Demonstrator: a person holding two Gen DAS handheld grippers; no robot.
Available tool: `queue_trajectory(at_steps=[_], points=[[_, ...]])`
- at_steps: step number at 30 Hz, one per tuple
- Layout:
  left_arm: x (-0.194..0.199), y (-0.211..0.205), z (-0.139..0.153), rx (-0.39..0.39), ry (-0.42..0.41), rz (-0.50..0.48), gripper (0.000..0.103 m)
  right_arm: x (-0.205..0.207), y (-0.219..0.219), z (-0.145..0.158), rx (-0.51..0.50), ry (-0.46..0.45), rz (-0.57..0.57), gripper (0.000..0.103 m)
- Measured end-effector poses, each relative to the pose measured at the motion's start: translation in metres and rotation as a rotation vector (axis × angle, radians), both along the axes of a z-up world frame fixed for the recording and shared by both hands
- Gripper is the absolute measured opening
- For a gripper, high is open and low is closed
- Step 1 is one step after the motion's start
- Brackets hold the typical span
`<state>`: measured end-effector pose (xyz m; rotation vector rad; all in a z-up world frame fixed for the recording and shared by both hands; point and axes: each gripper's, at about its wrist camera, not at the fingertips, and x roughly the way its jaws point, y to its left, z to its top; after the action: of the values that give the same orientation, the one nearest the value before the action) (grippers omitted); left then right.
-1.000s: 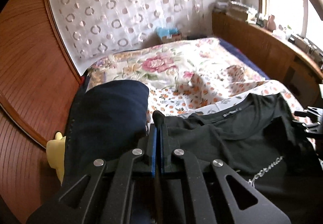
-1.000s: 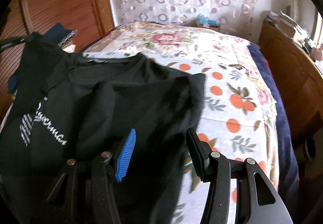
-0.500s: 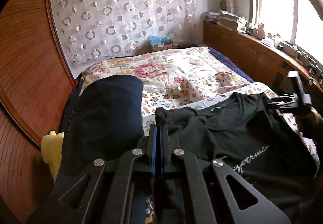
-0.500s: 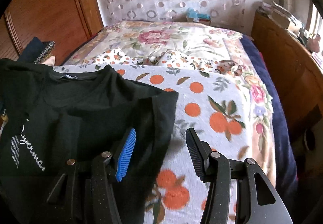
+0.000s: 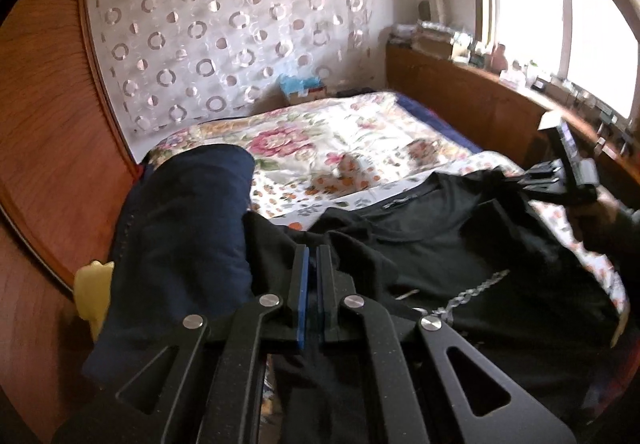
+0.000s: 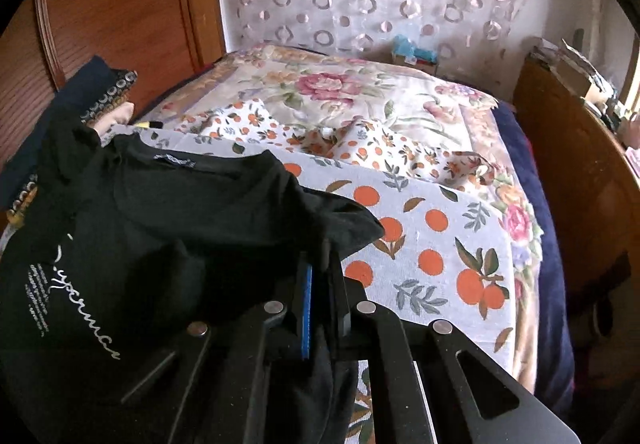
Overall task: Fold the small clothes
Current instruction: 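Lift the shirt edge with the left gripper while the right gripper grasps the shirt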
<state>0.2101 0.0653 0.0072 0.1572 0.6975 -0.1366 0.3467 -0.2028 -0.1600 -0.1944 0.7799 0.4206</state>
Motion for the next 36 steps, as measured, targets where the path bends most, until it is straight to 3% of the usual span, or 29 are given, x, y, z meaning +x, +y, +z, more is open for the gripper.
queue_trajectory(at_steps=[1,3,19,20,22,23,30,36], points=[[0.007,0.000,-0.003,0.021,0.013,0.000,0.008,0.001,0.002,-0.002,-0.009,-0.001,-0.001,0.006],[0.020,0.001,-0.008,0.034,0.039,0.004,0.043,0.003,0.008,-0.006,-0.022,0.002,0.001,0.006],[0.095,0.011,-0.051,0.134,0.199,0.092,0.043,0.008,-0.003,-0.021,0.028,0.000,0.024,0.006],[0.095,0.008,-0.052,0.151,0.198,0.091,0.042,0.008,-0.003,-0.022,0.028,-0.001,0.023,0.006],[0.098,0.004,-0.055,0.218,0.199,0.101,0.010,0.008,-0.003,-0.022,0.029,-0.001,0.024,0.006],[0.098,0.003,-0.055,0.223,0.205,0.104,0.003,0.008,-0.002,-0.022,0.030,-0.001,0.023,0.006],[0.052,0.003,-0.026,0.120,0.088,0.042,0.002,0.002,-0.004,-0.014,0.068,-0.003,0.022,0.006],[-0.021,-0.006,0.009,0.025,-0.028,-0.023,0.002,-0.045,-0.015,0.040,0.199,-0.147,0.027,0.005]])
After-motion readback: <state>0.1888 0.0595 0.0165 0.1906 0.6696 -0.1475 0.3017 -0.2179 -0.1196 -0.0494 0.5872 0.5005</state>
